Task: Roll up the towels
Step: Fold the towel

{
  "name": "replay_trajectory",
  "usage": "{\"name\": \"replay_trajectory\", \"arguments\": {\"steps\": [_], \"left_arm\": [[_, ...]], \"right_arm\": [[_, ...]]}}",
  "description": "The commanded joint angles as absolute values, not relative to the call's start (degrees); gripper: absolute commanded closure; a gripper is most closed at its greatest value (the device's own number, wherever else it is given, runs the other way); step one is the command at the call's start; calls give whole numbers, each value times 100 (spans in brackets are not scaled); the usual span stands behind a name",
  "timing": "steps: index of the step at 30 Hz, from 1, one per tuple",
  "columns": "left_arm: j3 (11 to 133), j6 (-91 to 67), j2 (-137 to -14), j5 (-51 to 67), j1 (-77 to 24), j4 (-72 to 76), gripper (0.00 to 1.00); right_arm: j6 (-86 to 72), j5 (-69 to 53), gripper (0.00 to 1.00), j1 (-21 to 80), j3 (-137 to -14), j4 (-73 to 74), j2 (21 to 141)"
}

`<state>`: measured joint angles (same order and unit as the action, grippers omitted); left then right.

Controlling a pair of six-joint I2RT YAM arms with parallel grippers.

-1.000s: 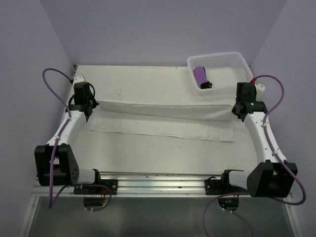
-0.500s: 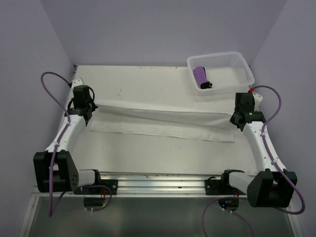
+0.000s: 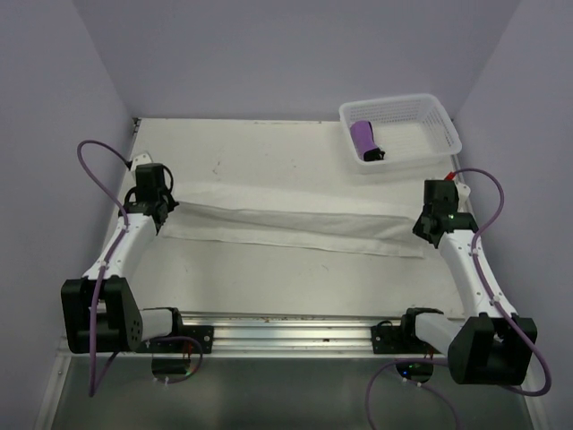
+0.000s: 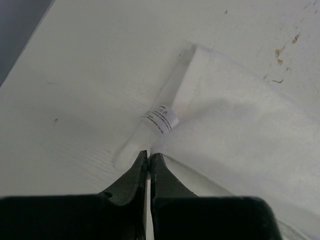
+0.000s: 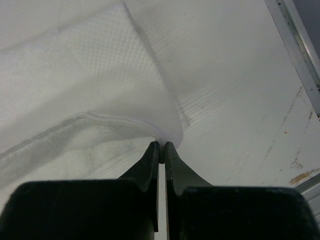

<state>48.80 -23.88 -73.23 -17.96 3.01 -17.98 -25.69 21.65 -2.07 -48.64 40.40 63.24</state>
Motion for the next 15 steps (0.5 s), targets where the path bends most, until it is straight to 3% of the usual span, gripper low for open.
{"name": "replay_trajectory", "arguments": {"steps": [1,7,15], "left_arm": [[4782,-2549,-7119,-1837,378,-1845,100],[4746,-2575,-7084,-1784,369,-2030,87],[4763,-2584,-6900,-1775,378,-2188,77]], "right_arm": [[-2637,2136,100,-246,-4782,3885,6135],[-2663,2066,100,-246,-4702,3929,6065],[-2672,1908,89,-246,-4509,3955,5898]]}}
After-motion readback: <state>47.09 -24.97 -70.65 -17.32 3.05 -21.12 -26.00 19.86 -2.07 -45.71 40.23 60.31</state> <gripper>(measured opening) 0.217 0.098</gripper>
